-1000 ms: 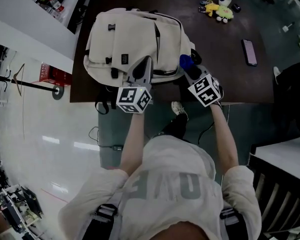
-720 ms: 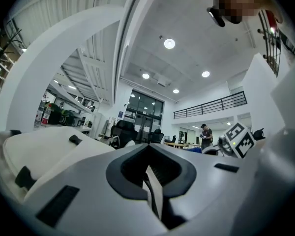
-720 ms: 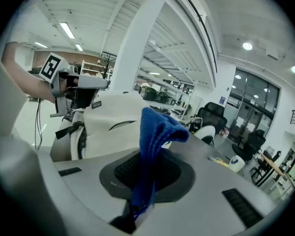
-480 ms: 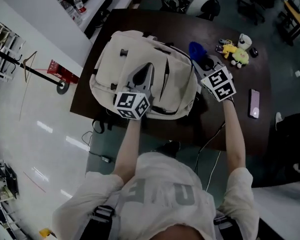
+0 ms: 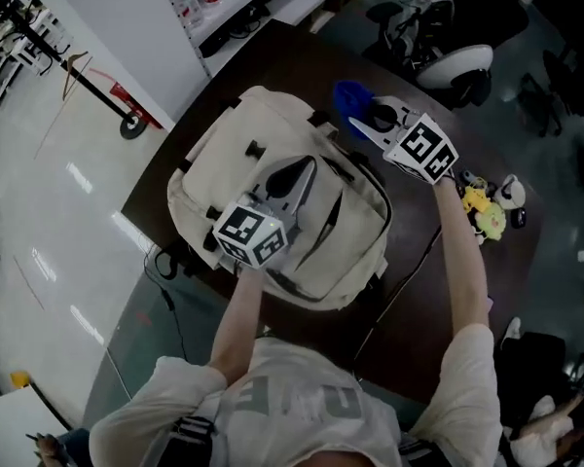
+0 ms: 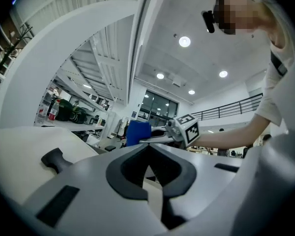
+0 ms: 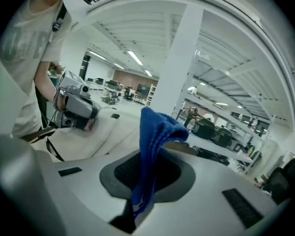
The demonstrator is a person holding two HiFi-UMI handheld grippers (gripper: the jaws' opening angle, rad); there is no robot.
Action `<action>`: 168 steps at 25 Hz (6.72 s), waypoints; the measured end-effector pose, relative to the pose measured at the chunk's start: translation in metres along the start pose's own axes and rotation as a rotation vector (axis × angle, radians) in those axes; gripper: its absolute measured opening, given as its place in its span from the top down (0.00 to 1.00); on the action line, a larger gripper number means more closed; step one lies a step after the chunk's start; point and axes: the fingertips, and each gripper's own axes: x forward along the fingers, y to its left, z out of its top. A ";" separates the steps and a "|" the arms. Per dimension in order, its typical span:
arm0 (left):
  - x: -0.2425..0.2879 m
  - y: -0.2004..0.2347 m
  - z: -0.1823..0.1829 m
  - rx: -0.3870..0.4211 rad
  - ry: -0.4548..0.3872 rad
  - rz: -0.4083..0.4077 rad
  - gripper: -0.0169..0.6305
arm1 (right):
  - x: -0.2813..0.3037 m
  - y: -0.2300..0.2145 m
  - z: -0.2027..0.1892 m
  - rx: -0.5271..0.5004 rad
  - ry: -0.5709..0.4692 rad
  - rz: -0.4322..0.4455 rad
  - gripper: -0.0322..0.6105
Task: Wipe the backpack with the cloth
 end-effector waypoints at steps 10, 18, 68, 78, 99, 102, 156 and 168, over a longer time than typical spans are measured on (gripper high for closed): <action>0.017 0.021 -0.003 -0.071 0.035 0.033 0.97 | 0.135 -0.034 -0.048 -0.151 0.006 0.351 0.89; 0.016 0.030 0.001 -0.147 0.012 0.043 0.97 | 0.175 0.009 -0.043 -0.210 -0.079 0.624 0.89; 0.017 0.027 -0.004 -0.032 0.003 0.147 0.97 | -0.035 0.139 -0.150 0.043 -0.054 0.680 0.89; 0.020 0.028 -0.007 -0.045 0.019 0.130 0.97 | -0.083 0.180 -0.167 0.156 0.012 0.663 0.89; 0.008 0.019 0.004 -0.141 -0.025 0.061 0.97 | -0.141 0.113 -0.131 0.678 -0.143 -0.240 0.89; -0.004 -0.002 0.020 -0.138 -0.052 -0.008 0.97 | -0.151 0.109 -0.092 0.696 -0.174 -0.435 0.89; -0.148 0.290 0.165 -0.109 0.164 -0.668 0.97 | 0.137 0.163 0.212 0.886 -0.115 -1.409 0.89; -0.063 0.267 0.104 -0.077 0.318 -1.002 0.97 | 0.152 0.148 0.193 0.918 -0.034 -1.720 0.89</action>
